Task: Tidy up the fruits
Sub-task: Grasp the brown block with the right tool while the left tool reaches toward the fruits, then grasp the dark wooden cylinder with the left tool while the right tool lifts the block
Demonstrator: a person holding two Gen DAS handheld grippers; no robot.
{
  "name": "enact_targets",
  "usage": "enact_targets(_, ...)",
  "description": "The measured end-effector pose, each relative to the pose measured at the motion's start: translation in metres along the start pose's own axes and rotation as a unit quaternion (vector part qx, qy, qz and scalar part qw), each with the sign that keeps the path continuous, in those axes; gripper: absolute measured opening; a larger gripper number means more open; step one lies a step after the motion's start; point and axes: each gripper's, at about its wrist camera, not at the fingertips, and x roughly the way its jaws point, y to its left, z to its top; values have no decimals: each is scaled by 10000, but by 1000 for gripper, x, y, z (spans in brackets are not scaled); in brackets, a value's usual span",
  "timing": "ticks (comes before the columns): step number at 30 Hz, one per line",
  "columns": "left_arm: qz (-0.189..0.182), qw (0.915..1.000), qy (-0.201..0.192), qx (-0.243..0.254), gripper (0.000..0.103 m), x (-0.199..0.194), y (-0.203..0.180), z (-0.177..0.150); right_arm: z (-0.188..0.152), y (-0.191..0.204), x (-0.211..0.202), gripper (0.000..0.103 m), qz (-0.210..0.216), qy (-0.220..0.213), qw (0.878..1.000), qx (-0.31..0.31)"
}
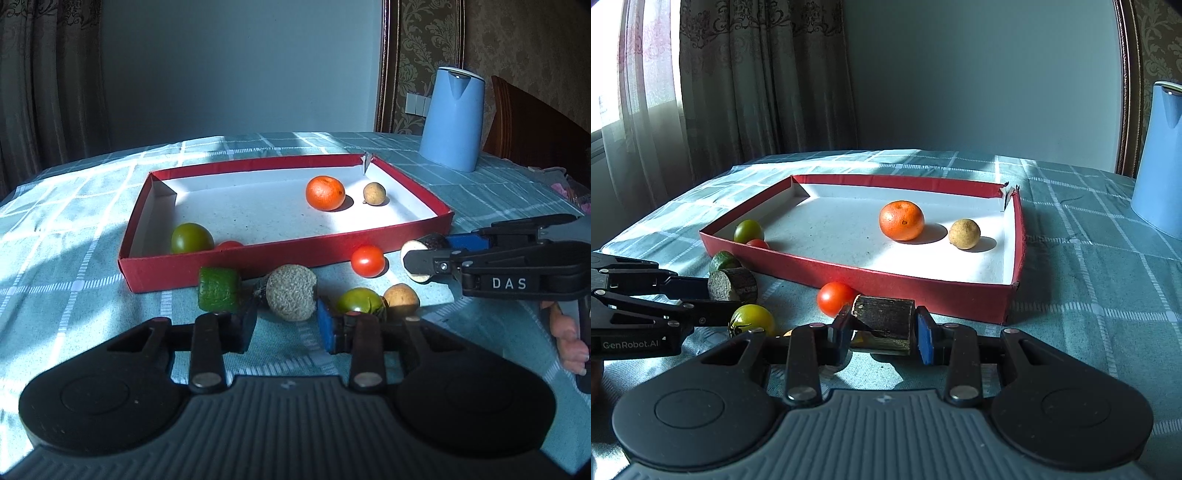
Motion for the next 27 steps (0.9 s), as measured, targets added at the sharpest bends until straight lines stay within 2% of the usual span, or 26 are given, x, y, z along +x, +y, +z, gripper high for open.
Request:
enact_targets(2,-12,10000,-94,-29,31,-3,1,2,0,1,-1,35,-47,-45,10000,-30)
enact_targets(5,-4,10000,57,-22,31,3,1,3,0,1,0,35,-56,-30,10000,-36)
enact_targets(17,97,9997,167,165,32,16,-5,9,0,2,-1,35,-33,-39,10000,-59)
enact_targets(27,250,9992,-205,253,32,6,-10,10,1,2,-7,35,-220,-275,9993,-95)
